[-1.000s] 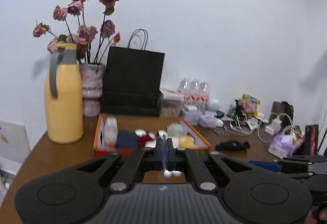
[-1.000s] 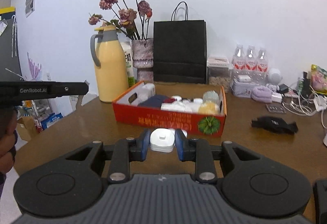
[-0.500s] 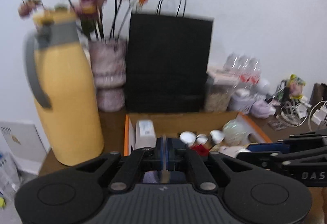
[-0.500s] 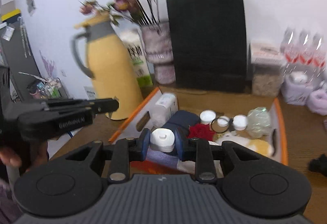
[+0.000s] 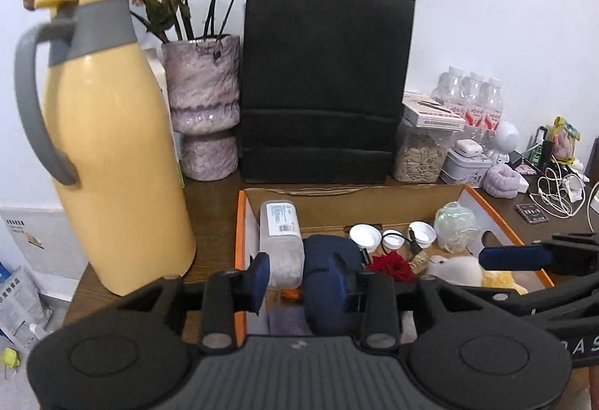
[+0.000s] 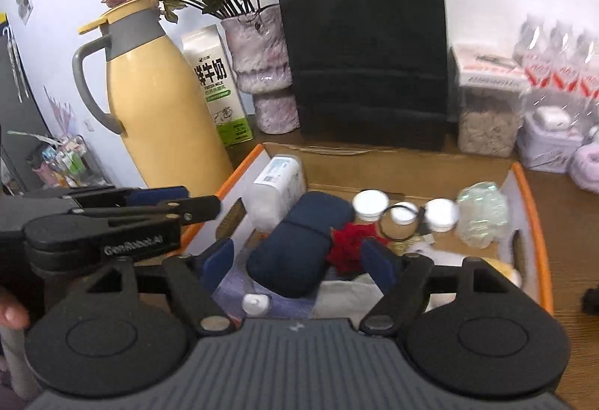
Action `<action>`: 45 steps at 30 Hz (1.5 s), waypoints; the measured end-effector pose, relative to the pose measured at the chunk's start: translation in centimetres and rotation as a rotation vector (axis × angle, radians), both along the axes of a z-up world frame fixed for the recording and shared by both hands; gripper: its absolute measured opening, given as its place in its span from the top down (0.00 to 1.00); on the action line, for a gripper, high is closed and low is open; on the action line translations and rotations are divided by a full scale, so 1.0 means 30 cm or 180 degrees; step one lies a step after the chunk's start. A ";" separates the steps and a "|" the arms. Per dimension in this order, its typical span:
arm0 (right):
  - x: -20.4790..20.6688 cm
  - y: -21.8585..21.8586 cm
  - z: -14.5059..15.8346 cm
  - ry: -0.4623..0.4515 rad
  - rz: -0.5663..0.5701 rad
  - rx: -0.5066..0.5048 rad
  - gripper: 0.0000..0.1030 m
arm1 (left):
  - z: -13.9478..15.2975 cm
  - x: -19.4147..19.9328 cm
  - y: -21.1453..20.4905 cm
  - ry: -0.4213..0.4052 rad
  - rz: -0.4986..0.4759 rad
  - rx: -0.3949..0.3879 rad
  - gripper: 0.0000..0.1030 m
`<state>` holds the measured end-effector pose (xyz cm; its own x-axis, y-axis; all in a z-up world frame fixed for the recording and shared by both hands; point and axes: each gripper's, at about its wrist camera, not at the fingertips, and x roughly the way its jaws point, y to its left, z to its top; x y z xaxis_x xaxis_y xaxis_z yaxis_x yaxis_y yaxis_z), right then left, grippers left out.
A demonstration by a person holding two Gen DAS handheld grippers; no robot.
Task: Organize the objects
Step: 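Carry both held items into the box and open both tools, then move both tools back toward the two white caps beside the box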
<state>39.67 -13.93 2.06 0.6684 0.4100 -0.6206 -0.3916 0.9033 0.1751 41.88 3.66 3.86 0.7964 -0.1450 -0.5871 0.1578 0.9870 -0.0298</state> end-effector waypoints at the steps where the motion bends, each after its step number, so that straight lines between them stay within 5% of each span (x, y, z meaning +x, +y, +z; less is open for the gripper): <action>1: -0.014 -0.006 0.006 -0.0013 -0.0005 -0.0041 0.24 | 0.014 -0.022 -0.007 0.0006 -0.0003 0.0001 0.64; 4: -0.123 -0.043 0.019 -0.0135 -0.0030 -0.0130 0.19 | 0.045 -0.142 -0.020 -0.0033 -0.0029 -0.0051 0.46; 10: -0.510 -0.166 -0.021 -0.0516 -0.0100 -0.0142 0.07 | 0.016 -0.551 -0.049 -0.0187 -0.0347 -0.0133 0.29; 17: -0.881 -0.282 -0.062 -0.0679 -0.0201 -0.0233 0.00 | -0.075 -0.947 -0.085 -0.0227 -0.0393 -0.0026 0.25; 24: -1.060 -0.363 -0.075 -0.0578 -0.0342 -0.0383 0.00 | -0.095 -1.173 -0.065 -0.0244 -0.0353 -0.0115 0.19; 32: -1.067 -0.372 -0.073 -0.0662 -0.0440 -0.0342 0.00 | -0.100 -1.153 -0.092 -0.0333 -0.0343 -0.0086 0.19; 38: -0.928 -0.371 -0.109 -0.0603 -0.0511 -0.0345 0.05 | -0.150 -0.988 -0.112 -0.0258 -0.0259 -0.0174 0.24; 42: -0.786 -0.356 -0.132 -0.0589 -0.0507 -0.0341 0.17 | -0.184 -0.772 -0.125 -0.0086 -0.0120 -0.0393 0.48; 45: -0.637 -0.344 -0.149 -0.0492 -0.0482 -0.0281 0.34 | -0.202 -0.598 -0.158 0.0042 -0.0229 -0.0544 0.49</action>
